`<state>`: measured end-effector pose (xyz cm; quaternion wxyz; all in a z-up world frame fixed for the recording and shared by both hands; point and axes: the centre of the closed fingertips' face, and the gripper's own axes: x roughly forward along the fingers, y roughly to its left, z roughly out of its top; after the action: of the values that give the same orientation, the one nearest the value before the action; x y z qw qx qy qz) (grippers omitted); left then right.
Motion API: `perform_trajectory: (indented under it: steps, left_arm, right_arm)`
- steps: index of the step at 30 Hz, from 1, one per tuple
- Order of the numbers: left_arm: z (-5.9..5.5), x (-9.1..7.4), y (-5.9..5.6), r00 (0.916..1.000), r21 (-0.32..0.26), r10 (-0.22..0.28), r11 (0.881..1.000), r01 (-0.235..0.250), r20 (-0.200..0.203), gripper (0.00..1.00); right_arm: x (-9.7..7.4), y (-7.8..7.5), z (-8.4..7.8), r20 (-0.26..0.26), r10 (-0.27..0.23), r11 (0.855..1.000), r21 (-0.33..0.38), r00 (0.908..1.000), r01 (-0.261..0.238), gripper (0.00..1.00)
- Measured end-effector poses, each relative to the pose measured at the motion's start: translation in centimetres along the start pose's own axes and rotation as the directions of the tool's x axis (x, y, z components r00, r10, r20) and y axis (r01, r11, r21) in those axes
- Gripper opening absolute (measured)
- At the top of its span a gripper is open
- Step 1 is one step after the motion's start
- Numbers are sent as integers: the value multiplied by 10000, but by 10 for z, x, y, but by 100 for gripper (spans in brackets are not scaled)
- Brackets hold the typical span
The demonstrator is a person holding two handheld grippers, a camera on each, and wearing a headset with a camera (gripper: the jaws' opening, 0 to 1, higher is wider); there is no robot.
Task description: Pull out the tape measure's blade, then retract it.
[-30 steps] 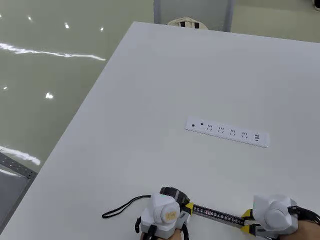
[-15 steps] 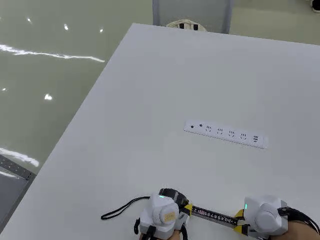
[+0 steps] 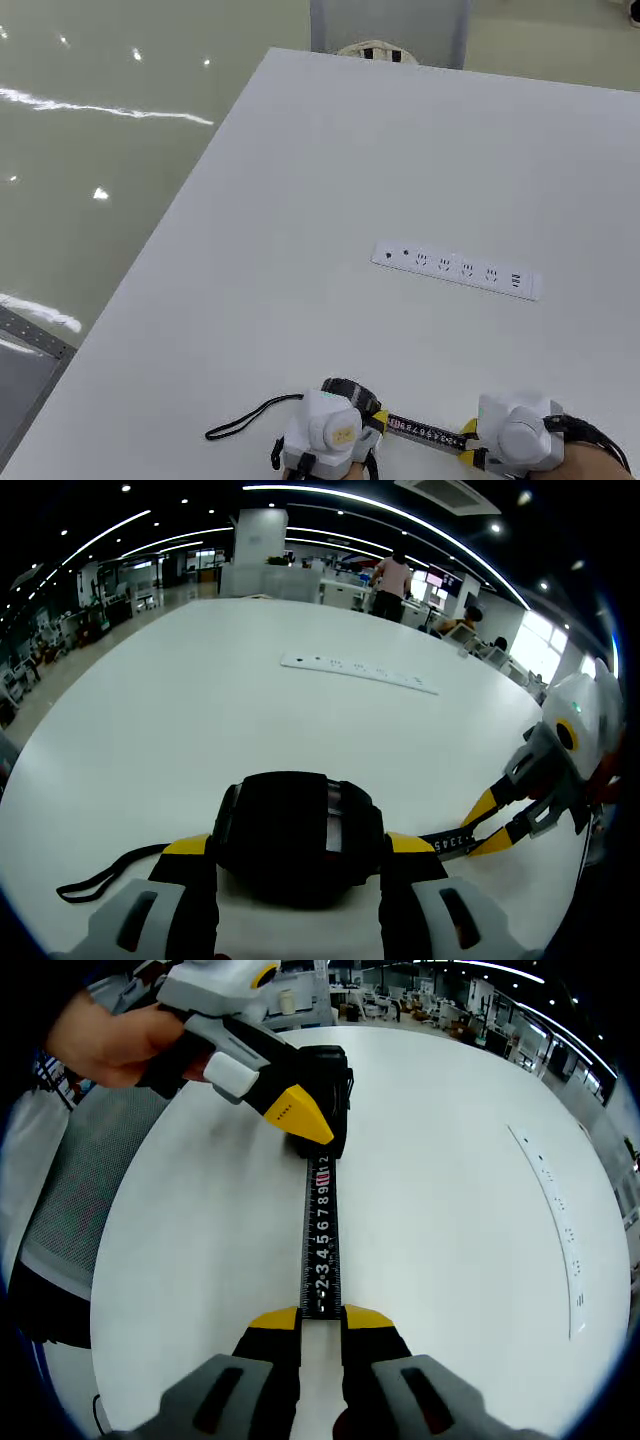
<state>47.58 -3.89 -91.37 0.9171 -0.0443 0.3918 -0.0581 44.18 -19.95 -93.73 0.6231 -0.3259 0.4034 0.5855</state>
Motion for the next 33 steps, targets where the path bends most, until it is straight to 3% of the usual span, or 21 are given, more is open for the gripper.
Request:
perform_trajectory:
  steps: [33]
  left_arm:
    - [0, 0, 0, 10000, -4, 9, 10000, -10, -43, 63]
  right_arm:
    - [16, -2, 27, 121, 21, 9997, -249, 9999, -18, 14]
